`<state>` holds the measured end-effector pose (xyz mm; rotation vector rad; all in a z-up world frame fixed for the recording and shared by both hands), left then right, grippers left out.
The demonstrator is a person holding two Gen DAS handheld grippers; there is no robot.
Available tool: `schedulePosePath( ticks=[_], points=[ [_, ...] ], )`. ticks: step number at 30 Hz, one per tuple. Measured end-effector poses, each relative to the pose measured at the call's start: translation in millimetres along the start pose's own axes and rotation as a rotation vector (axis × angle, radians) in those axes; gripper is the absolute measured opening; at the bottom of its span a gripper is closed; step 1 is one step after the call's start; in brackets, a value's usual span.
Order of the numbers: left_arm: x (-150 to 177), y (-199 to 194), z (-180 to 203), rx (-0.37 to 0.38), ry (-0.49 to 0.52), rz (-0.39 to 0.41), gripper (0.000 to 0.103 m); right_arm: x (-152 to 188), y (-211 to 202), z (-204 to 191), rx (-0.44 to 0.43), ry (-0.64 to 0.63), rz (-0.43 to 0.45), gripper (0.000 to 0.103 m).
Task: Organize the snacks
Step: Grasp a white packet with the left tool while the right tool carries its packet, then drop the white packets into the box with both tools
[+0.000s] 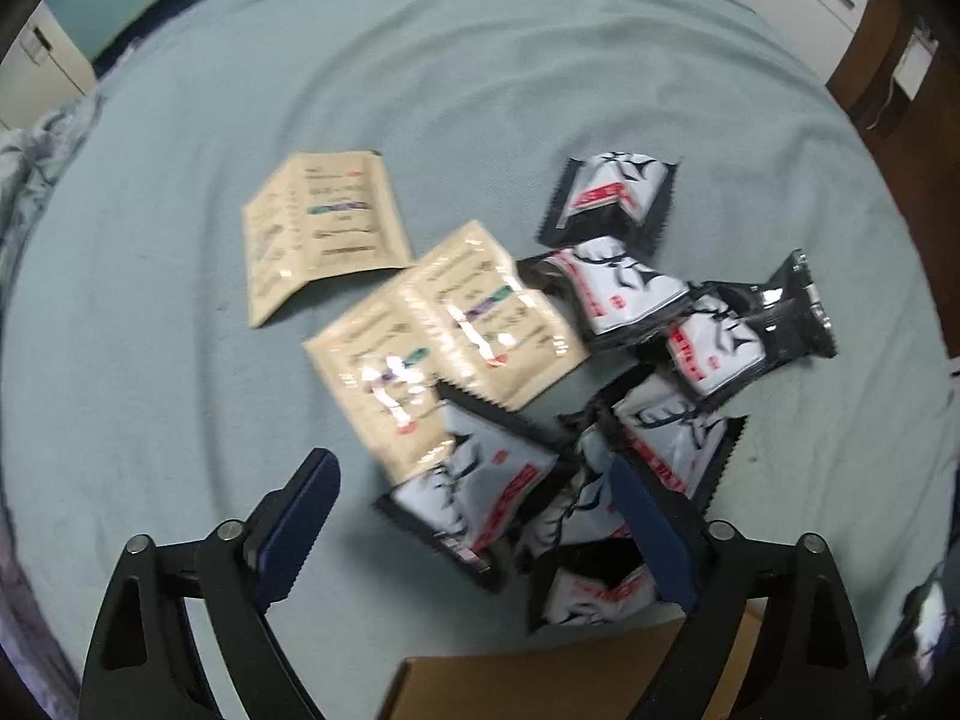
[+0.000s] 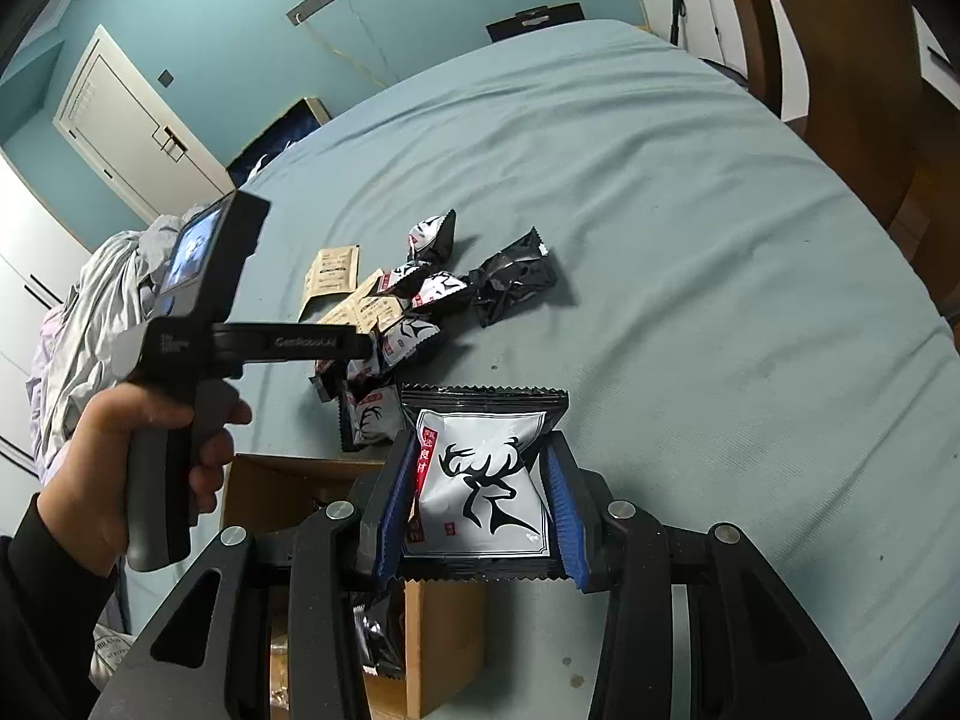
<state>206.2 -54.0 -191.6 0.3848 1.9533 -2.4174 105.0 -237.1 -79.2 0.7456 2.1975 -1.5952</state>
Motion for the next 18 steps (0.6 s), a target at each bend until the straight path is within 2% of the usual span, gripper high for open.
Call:
schedulePosePath(
  ticks=[3,4,6,9,10,14,18],
  points=[
    [5.1,13.4,5.2,0.134,-0.076,-0.052,0.071,0.6,1.0,-1.3,0.002,-0.003,-0.001,0.04],
    [7.3,17.0,3.2,0.164,-0.112,-0.063,0.062,0.6,1.5,-1.1,0.004,-0.001,-0.001,0.04],
    [12.3,20.3,-4.0,0.198,-0.182,-0.07,0.051,0.1,1.3,0.4,0.011,0.003,0.003,0.04],
    [17.7,11.0,-9.3,0.212,-0.21,-0.05,0.039,1.4,0.2,2.6,0.022,0.012,0.007,0.04],
    [19.8,6.2,-10.8,0.22,-0.214,-0.041,0.023,2.0,0.4,3.3,0.024,0.017,0.006,0.04],
    [27.1,-30.1,-14.6,0.202,-0.194,0.022,0.023,3.4,2.7,2.8,0.025,0.028,-0.006,0.04],
    [43.4,-82.6,-14.4,0.182,-0.123,0.108,0.022,4.0,-1.7,4.6,0.028,0.04,-0.005,0.04]
  ],
)
Point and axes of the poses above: each gripper's, at about its wrist camera, not at the fingertips, and y roughly the way its jaws point, z to its right, x to its underside, the point moved 10 cm from there along y, roughly the way its jaws point, and after that the axes turned 11 degrees about x, right-handed, at the moved point
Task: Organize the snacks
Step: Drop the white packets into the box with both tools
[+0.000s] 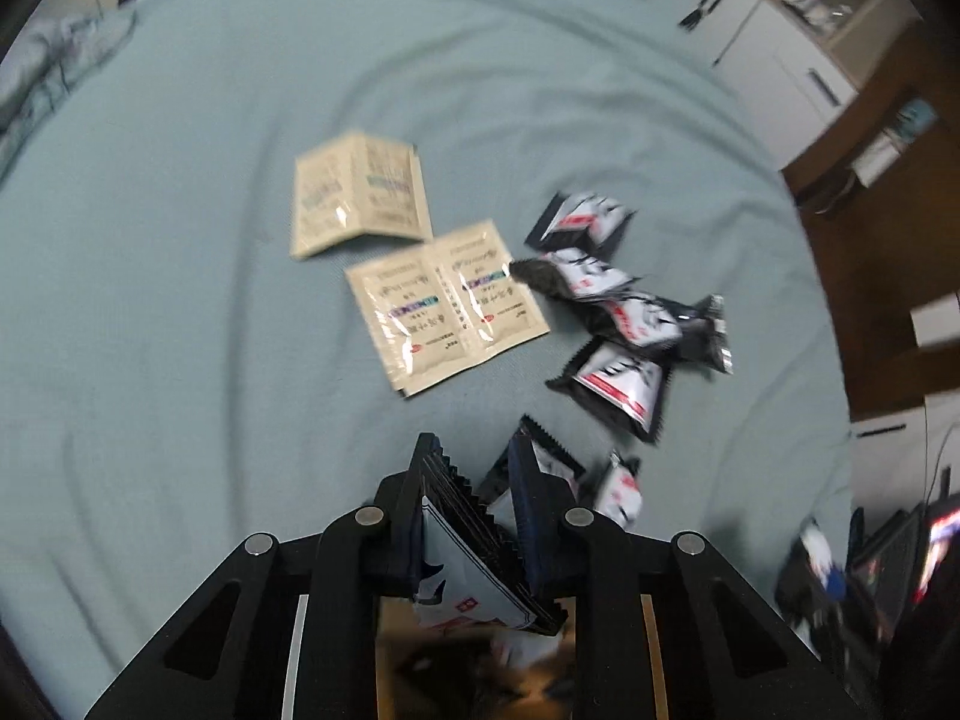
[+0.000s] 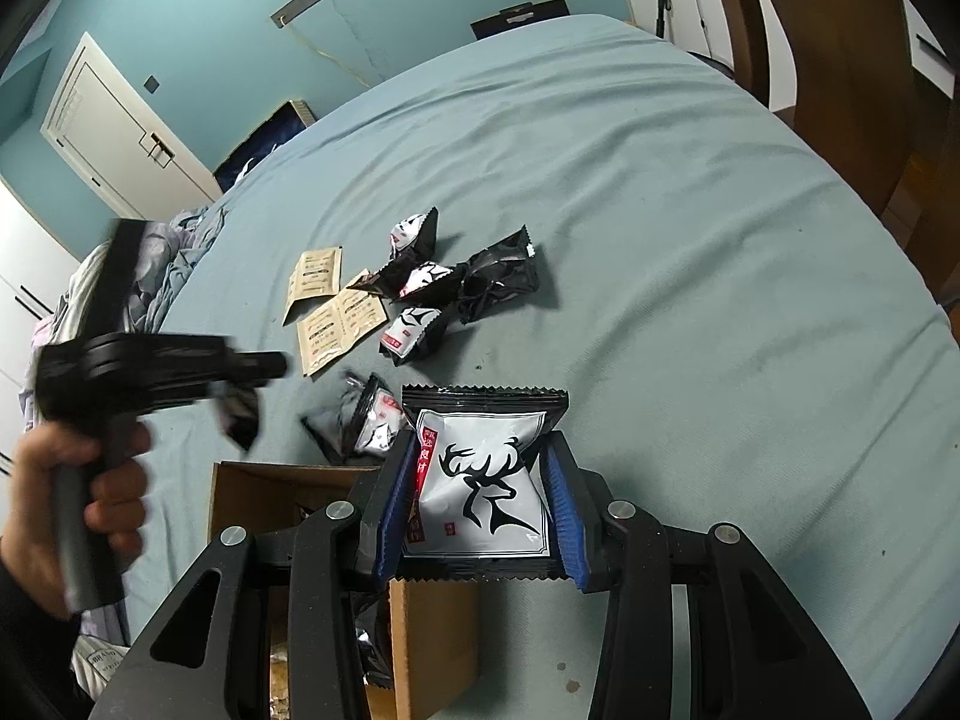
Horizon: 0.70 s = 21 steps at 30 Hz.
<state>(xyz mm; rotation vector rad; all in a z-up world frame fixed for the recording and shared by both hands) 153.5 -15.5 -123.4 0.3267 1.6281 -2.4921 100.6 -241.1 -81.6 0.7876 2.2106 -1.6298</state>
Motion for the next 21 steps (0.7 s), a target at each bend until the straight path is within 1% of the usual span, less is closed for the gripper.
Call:
schedulePosePath(
  ticks=[2,4,8,10,13,16,17,18,19,20,21],
  points=[
    [4.3,-22.5,3.1,-0.003,0.042,0.03,0.022,-1.7,-5.1,1.8,0.001,0.003,0.02,0.04],
    [18.4,-45.0,4.8,0.005,0.079,0.055,0.022,-1.6,-9.5,1.7,0.004,-0.004,0.036,0.04],
    [43.5,-68.1,17.9,0.038,0.141,0.094,0.022,2.1,-12.1,0.8,0.017,-0.021,0.038,0.04],
    [56.2,-69.1,25.4,0.069,0.179,0.103,0.022,3.1,-17.3,-0.1,0.025,-0.027,0.051,0.04],
    [75.6,-56.5,35.7,0.098,0.234,0.115,0.024,5.5,-29.1,-0.7,0.036,-0.036,0.087,0.04],
    [91.7,-40.2,33.5,0.108,0.229,0.082,0.027,13.0,-42.0,-6.1,0.03,-0.066,0.12,0.04],
    [93.4,-38.1,32.7,0.101,0.224,0.076,0.031,16.1,-45.0,-8.9,0.024,-0.079,0.126,0.04],
    [92.8,-38.9,32.5,0.086,0.229,0.081,0.049,20.1,-47.5,-13.1,0.012,-0.092,0.128,0.04],
    [89.4,-43.8,32.9,0.061,0.245,0.107,0.074,24.6,-49.4,-18.4,-0.005,-0.104,0.126,0.04],
    [85.6,-50.0,31.8,0.033,0.259,0.144,0.084,29.3,-50.2,-22.5,-0.018,-0.112,0.121,0.04],
    [80.9,-61.0,31.1,-0.006,0.273,0.203,0.093,35.2,-51.4,-28.9,-0.023,-0.136,0.121,0.04]
  ],
)
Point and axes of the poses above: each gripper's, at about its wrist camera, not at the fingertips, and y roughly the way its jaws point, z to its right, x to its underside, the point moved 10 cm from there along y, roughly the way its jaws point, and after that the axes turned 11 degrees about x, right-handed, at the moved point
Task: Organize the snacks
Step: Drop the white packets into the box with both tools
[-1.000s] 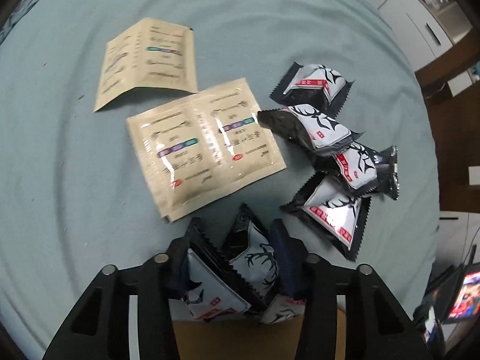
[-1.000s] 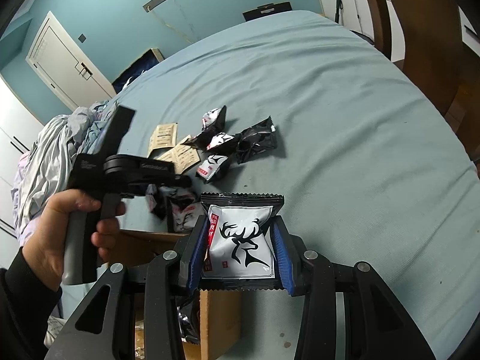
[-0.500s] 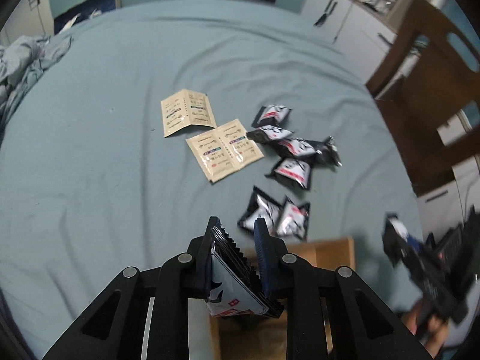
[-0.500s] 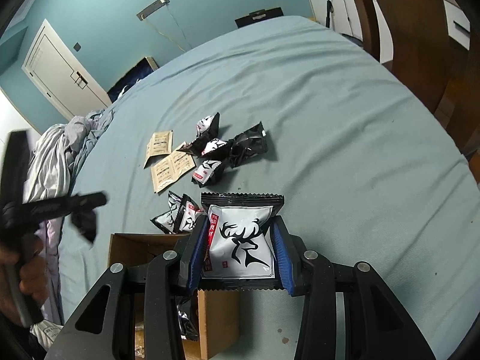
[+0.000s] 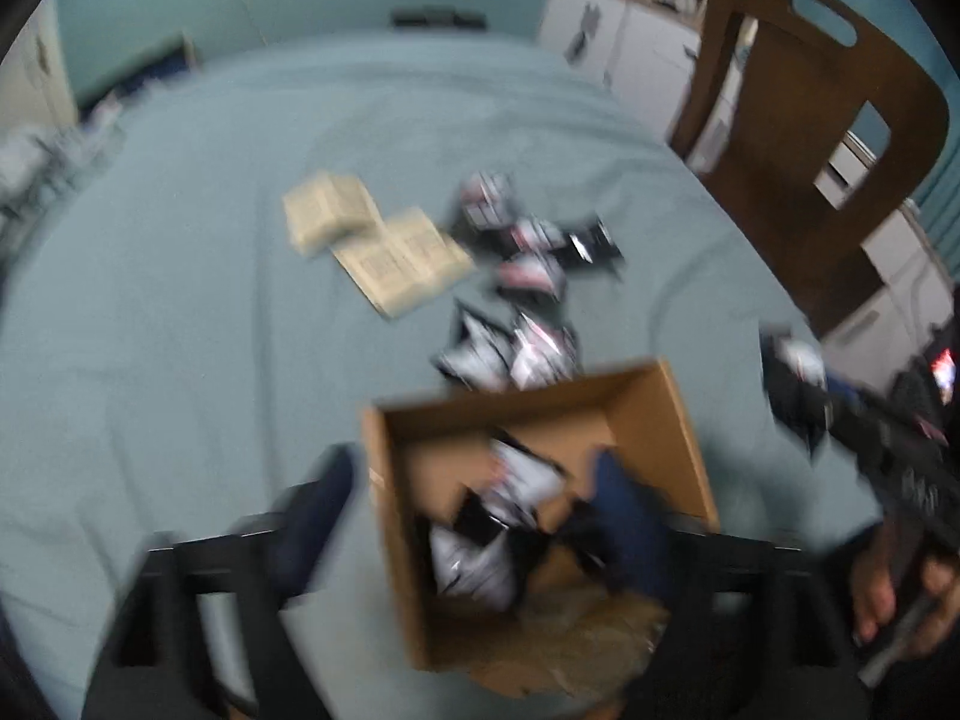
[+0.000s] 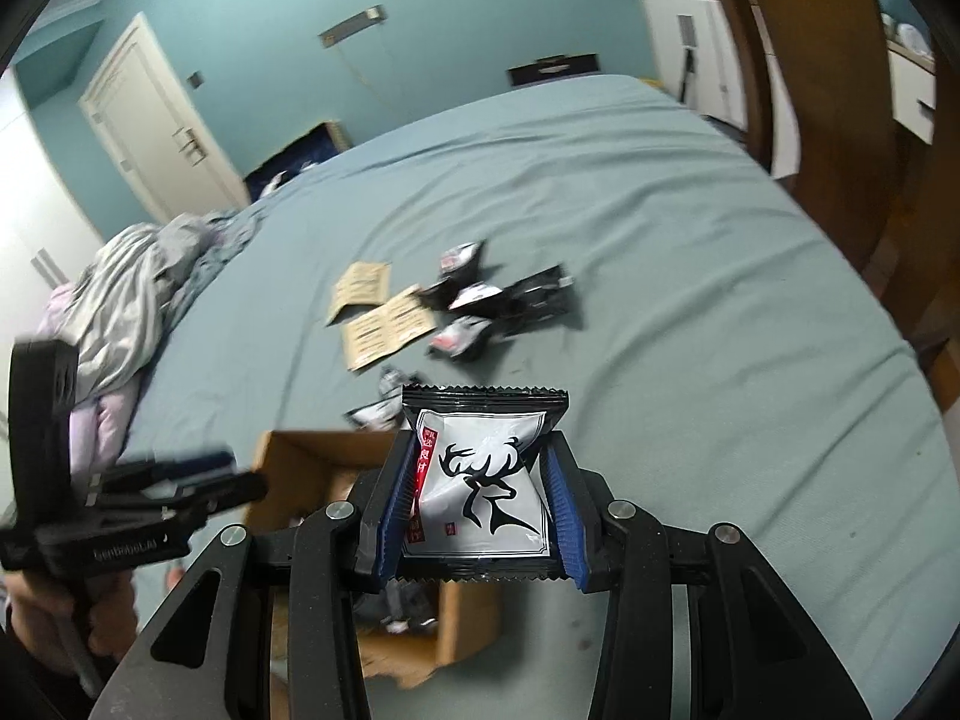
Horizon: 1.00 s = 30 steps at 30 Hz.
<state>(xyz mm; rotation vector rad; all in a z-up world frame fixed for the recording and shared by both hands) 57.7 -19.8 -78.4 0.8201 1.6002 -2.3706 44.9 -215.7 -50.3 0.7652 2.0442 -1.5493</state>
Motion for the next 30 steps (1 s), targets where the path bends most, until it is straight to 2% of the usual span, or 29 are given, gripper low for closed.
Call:
schedulePosePath(
  ticks=[2,6,11,15,20,22,24,25,26,30],
  points=[
    [-8.0,-14.0,-4.9,-0.07,0.024,0.068,0.096,5.5,-1.6,-6.8,0.011,-0.038,0.008,0.04],
    [-8.3,-17.0,-23.1,-0.177,0.022,0.067,0.098,12.8,-2.7,-21.8,-0.008,-0.085,0.008,0.04],
    [0.8,-8.2,-37.8,-0.193,-0.019,0.015,0.098,12.0,-4.7,-33.9,-0.042,-0.134,0.032,0.04],
    [0.6,-8.6,-39.9,-0.201,-0.026,0.023,0.098,14.7,-6.1,-42.8,-0.081,-0.158,0.049,0.041],
    [3.4,-10.5,-37.4,-0.213,-0.015,0.018,0.098,16.7,-1.7,-42.7,-0.079,-0.154,0.05,0.041],
    [3.7,-10.7,-37.5,-0.216,-0.018,0.017,0.098,16.8,-0.1,-41.1,-0.074,-0.129,0.042,0.046],
    [4.2,-9.9,-37.6,-0.22,-0.018,0.014,0.098,16.1,-0.9,-37.6,-0.078,-0.09,0.04,0.071],
    [4.7,-9.1,-37.7,-0.222,-0.018,0.01,0.098,13.8,-1.3,-35.0,-0.076,-0.066,0.047,0.076],
    [5.0,-8.7,-37.4,-0.224,-0.018,0.007,0.098,12.4,-2.6,-32.9,-0.07,-0.053,0.056,0.079],
    [6.3,-6.8,-35.6,-0.216,-0.024,-0.005,0.098,11.3,-1.8,-26.4,-0.048,-0.025,0.058,0.08]
  ],
)
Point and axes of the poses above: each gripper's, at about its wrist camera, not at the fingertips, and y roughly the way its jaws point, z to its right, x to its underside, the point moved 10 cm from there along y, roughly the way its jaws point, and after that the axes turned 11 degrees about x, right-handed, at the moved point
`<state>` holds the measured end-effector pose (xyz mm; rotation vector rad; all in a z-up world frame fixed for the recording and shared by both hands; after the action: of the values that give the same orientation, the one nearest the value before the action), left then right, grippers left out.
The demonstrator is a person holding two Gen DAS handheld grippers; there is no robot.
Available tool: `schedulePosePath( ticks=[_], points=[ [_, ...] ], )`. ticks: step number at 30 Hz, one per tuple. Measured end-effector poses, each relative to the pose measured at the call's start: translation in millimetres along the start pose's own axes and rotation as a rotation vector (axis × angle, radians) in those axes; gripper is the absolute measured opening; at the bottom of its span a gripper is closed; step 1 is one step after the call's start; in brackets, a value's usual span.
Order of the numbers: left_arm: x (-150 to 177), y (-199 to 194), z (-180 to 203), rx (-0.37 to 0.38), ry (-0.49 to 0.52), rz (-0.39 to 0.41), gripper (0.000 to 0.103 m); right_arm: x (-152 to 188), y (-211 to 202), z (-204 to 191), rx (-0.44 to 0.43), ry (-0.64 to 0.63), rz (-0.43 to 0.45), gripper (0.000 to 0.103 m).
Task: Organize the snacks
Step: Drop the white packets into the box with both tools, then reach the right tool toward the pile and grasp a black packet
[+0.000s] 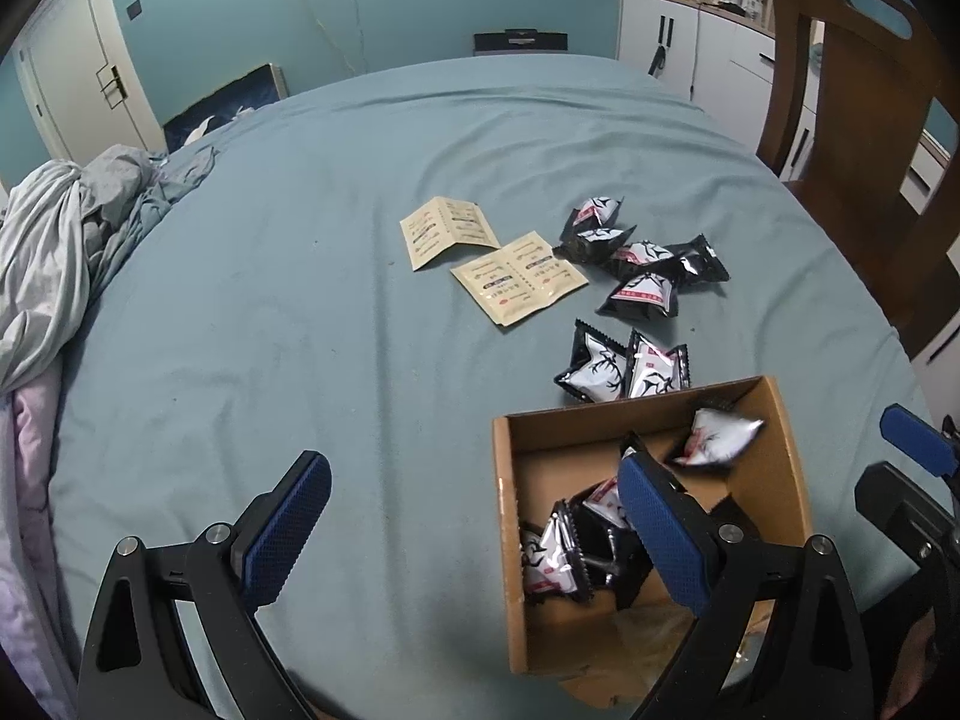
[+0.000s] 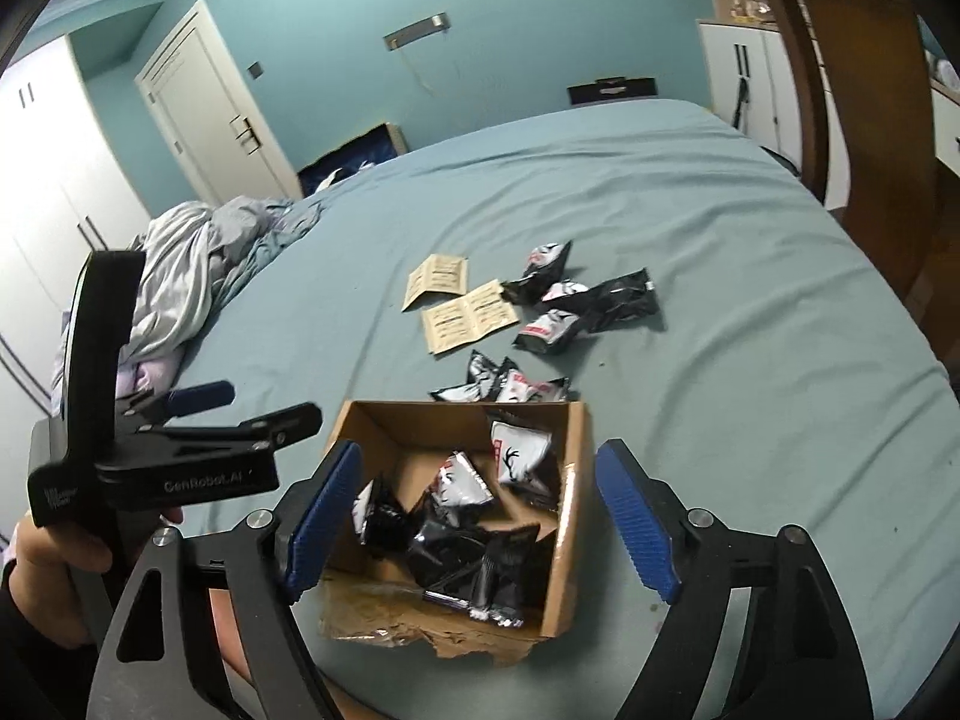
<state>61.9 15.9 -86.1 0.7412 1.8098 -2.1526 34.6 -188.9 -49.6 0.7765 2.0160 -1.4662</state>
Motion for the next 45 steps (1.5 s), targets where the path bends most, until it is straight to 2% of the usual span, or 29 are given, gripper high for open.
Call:
schedulePosePath(
  ticks=[12,19,24,28,32,37,45],
  points=[
    [4.2,3.8,9.5,0.008,0.024,-0.038,0.098,-10.6,4.6,13.6,0.069,0.013,-0.028,0.08],
    [5.3,8.1,17.2,0.01,0.053,-0.06,0.098,-31.1,25.3,22.4,0.145,-0.065,-0.067,0.08],
    [-4.3,-2.1,21.0,0.041,0.032,-0.005,0.098,-46.2,62.8,32.4,0.165,-0.083,-0.166,0.081],
    [-11.7,-4.6,22.0,0.061,0.011,0.015,0.098,-70.6,92.1,47.0,0.199,-0.075,-0.19,0.081],
    [-10.6,4.7,20.7,0.074,0.005,-0.012,0.098,-91.3,132.0,52.3,0.227,-0.109,-0.218,0.081],
    [-9.0,21.2,15.0,0.068,-0.002,-0.056,0.098,-97.6,186.6,53.5,0.251,-0.177,-0.272,0.081],
    [-12.6,28.2,11.0,0.097,-0.04,-0.065,0.098,-101.3,252.2,60.8,0.269,-0.216,-0.322,0.081]
  ],
)
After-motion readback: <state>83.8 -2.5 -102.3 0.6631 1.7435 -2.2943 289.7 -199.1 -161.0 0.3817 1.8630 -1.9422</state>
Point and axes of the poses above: each gripper's, at about its wrist camera, not at the fingertips, and y roughly the way its jaws point, z to its right, x to its underside, the point moved 10 cm from there along y, roughly the way its jaws point, and after that the axes turned 11 degrees about x, right-handed, at the moved point
